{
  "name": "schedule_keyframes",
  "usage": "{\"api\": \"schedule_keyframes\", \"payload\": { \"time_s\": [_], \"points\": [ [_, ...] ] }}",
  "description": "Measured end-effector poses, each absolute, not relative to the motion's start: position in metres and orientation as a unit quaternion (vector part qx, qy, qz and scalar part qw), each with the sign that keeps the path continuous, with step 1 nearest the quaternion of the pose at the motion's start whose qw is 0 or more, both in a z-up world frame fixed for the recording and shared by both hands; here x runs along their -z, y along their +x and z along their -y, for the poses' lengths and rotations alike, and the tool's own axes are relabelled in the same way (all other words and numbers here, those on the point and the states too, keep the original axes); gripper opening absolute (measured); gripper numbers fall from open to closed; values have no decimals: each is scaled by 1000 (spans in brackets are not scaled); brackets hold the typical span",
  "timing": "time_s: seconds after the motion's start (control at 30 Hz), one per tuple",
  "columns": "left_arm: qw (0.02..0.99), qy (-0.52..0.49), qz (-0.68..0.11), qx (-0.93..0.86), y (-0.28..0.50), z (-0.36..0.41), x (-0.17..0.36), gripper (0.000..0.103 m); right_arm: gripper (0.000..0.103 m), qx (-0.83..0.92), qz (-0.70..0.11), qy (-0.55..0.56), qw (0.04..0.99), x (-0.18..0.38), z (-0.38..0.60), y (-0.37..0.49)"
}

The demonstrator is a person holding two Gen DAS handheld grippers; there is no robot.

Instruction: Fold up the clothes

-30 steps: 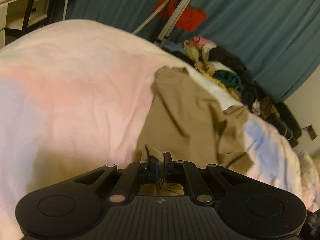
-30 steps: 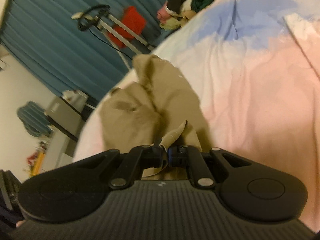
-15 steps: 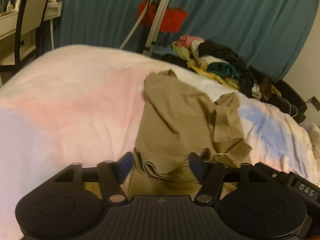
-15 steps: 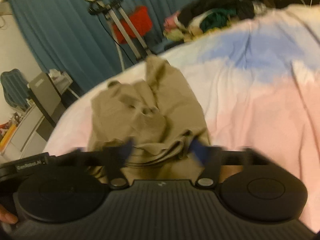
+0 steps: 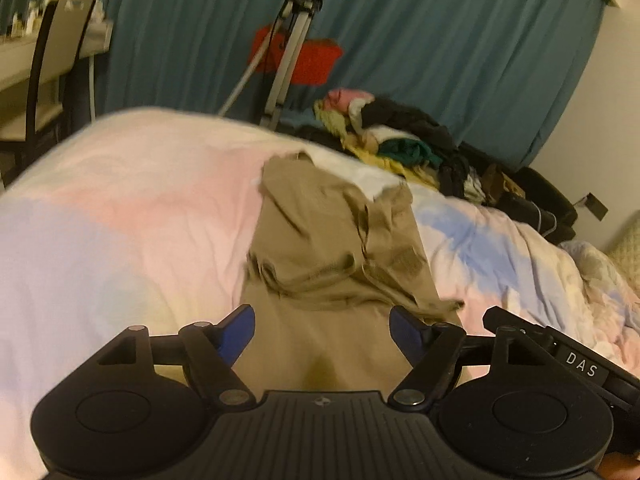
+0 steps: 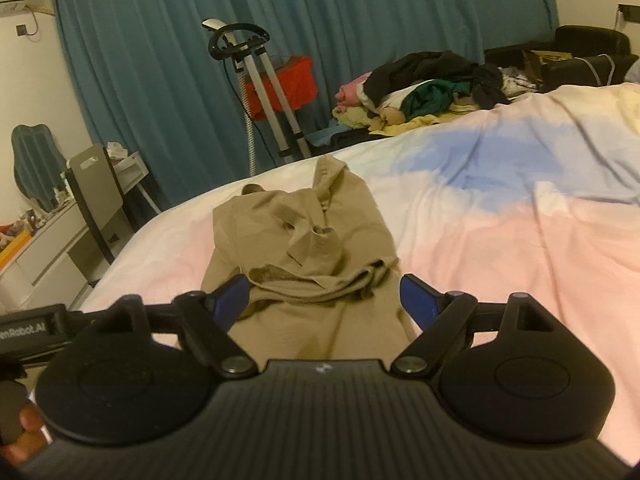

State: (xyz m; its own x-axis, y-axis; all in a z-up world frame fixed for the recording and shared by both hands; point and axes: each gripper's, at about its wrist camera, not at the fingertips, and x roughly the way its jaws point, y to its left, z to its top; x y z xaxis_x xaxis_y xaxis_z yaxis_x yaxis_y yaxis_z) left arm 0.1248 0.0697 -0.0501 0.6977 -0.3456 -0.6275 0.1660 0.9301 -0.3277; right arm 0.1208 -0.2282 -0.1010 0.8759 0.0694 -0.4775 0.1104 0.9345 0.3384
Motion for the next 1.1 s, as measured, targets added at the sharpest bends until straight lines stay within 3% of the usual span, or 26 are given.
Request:
{"api": "schedule_keyframes", "payload": {
  "time_s": [0.3,0.4,0.53,0.63,0.83,0.93,1.1],
  "points": [
    [806,-252,-514,151,118,-90,111,76,84,25,-315,339,886,132,261,91],
    [770,-294,-549,136,124,-96,134,75,79,35,-338,393,854,149,270,84],
    [752,-330,-559,112,131,-101,150,75,79,28,-337,423,841,154,267,78],
    [749,-359,-548,95,131,-105,157,73,72,23,-337,445,829,158,265,74],
    [780,-348,-515,71,131,-102,150,35,70,13,-334,489,806,165,260,65],
    [791,-347,-498,79,132,-104,145,8,70,-8,-339,509,791,171,254,66],
    [809,-339,-469,100,131,-101,130,5,70,-44,-336,529,778,182,242,73]
  ]
}}
